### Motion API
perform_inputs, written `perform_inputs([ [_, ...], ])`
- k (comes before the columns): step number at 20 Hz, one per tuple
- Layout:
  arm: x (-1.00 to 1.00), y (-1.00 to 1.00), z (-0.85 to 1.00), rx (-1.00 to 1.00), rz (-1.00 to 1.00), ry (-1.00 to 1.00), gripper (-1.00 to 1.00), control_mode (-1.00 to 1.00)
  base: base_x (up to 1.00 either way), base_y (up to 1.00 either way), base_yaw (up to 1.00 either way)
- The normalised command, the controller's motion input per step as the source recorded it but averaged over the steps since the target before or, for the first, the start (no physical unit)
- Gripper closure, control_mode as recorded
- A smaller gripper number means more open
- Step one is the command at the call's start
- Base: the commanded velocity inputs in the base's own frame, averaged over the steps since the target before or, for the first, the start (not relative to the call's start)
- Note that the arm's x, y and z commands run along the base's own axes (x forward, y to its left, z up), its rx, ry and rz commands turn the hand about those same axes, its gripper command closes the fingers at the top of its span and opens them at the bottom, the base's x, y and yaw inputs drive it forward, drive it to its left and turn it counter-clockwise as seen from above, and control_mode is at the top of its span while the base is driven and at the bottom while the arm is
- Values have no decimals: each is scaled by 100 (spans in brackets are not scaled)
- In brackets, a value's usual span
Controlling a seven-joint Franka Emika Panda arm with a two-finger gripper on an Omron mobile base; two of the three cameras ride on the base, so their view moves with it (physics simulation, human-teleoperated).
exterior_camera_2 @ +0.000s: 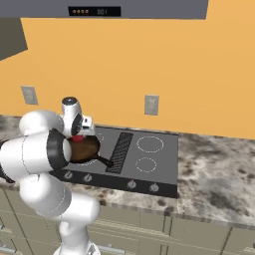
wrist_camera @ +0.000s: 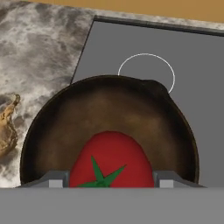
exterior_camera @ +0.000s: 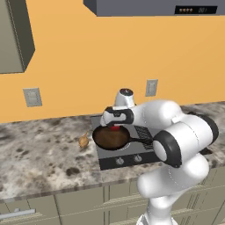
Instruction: Place the pan on the front left burner on the stove. Then place the tomato and the onion in the pan and turn on the front left burner.
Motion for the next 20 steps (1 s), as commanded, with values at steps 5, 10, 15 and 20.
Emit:
perform_inputs([
  [5,0,0,-32,0,0,-7,100,-100,0,0,0],
  [10,0,0,-29,0,0,-6,100,-100,0,0,0],
  [15,0,0,-13,0,0,-4,100,-100,0,0,0],
  [20,0,0,0,0,0,0,100,-100,0,0,0],
])
